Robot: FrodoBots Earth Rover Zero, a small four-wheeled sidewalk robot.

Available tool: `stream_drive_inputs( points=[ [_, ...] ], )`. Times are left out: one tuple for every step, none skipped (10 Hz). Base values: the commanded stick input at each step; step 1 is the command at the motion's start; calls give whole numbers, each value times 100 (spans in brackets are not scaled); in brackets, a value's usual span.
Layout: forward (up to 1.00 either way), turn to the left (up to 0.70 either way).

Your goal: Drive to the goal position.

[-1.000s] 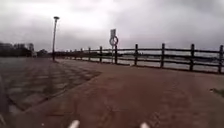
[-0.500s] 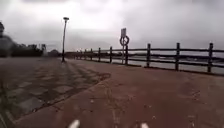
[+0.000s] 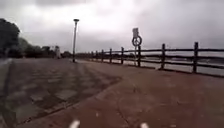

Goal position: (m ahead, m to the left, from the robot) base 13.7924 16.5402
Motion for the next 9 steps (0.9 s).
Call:
stream_drive_inputs(
  points=[
    [70, 35],
    [70, 35],
    [70, 35],
    [70, 35],
    [70, 35],
    [70, 35],
    [70, 35],
    [70, 35],
    [70, 35]
  ],
)
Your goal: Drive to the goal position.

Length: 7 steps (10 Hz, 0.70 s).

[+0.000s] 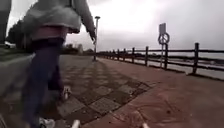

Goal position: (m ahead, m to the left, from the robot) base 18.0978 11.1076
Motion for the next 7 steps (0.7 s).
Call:
stream_drive_inputs(
  points=[
    [70, 35],
    [70, 35],
    [70, 35],
    [70, 35],
    [70, 35],
    [70, 35],
    [70, 35]
  ],
)
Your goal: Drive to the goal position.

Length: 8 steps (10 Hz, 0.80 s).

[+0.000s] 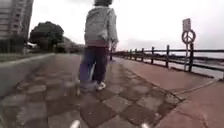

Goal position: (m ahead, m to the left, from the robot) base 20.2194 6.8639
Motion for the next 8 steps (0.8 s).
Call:
stream_drive_inputs(
  points=[
    [70, 35],
    [70, 35],
    [70, 35],
    [70, 35],
    [70, 35],
    [70, 35],
    [70, 35],
    [70, 35]
  ],
)
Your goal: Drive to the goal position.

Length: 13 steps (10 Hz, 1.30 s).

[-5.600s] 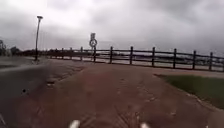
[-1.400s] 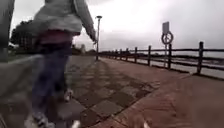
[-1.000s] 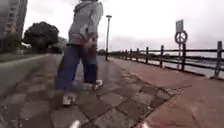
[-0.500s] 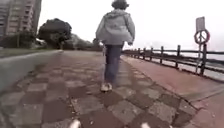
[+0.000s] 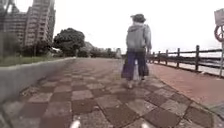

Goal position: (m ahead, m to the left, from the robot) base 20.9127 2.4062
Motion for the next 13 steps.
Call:
stream_drive_inputs(
  points=[
    [70, 27],
    [70, 25],
    [70, 24],
    [70, 5],
    [70, 0],
    [70, 0],
    [70, 0],
    [70, 0],
    [70, 0],
    [70, 0],
    [70, 0],
    [70, 0],
    [70, 0]
  ],
)
